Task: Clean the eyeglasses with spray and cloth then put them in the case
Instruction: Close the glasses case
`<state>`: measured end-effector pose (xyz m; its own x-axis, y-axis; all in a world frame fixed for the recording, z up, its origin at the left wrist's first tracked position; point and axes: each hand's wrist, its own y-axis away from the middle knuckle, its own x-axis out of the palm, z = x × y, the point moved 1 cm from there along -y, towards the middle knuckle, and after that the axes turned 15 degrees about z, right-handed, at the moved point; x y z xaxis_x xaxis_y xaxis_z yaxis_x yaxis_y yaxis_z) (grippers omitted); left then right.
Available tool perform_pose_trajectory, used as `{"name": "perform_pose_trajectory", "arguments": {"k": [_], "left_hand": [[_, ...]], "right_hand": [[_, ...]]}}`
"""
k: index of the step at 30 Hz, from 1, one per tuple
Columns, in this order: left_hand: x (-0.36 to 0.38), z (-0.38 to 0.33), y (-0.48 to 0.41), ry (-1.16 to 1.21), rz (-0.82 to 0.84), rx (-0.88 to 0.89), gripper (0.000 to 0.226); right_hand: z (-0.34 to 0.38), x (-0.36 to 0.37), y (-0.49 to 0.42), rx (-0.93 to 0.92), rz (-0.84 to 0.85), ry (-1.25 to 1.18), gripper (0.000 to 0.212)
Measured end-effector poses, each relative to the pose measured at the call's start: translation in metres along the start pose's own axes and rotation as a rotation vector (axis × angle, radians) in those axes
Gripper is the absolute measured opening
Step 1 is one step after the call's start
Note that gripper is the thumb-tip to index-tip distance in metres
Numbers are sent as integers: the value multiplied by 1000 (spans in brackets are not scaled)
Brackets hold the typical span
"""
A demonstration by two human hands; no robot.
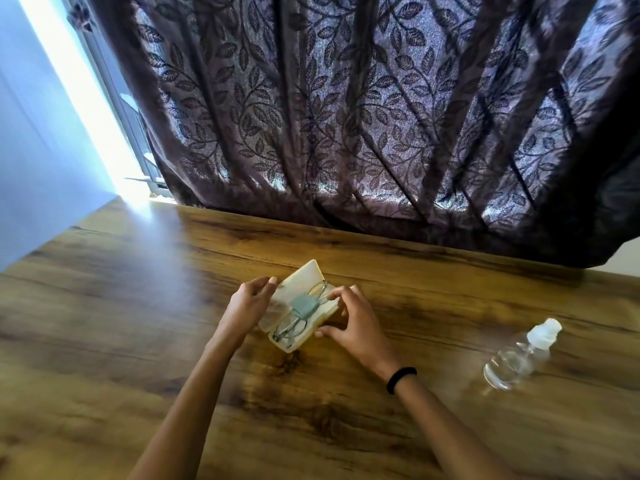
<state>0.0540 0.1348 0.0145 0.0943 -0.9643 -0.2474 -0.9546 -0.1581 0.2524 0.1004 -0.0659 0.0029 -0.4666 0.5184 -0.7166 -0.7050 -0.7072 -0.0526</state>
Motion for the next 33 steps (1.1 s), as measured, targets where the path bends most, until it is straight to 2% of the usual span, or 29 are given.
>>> {"name": "perform_pose_trajectory", "arguments": {"k": [6, 9, 12, 16, 20, 26, 29, 33], "left_hand": [[-3, 4, 3, 241, 108, -94, 31], [-5, 5, 4, 258, 167, -137, 38], [0, -1, 7, 246, 202, -140, 32], [6, -6, 11, 185, 224, -103, 22], [14, -5, 14, 37, 297, 15, 23], [21, 2, 12, -186, 184, 163, 25], [20, 2, 13, -261, 190, 153, 33], [16, 1, 17, -408, 242, 173, 60]], "right_hand": [[-4, 1, -3, 90, -5, -74, 70], [-5, 2, -2, 95, -20, -82, 76], [-6, 3, -3, 114, -43, -98, 87], [-7, 5, -5, 123, -45, -108, 100], [-5, 4, -7, 143, -67, -168, 100], [-5, 4, -7, 160, -57, -144, 99], [-5, 5, -8, 170, -69, -147, 99], [-4, 7, -10, 183, -97, -134, 98]]}}
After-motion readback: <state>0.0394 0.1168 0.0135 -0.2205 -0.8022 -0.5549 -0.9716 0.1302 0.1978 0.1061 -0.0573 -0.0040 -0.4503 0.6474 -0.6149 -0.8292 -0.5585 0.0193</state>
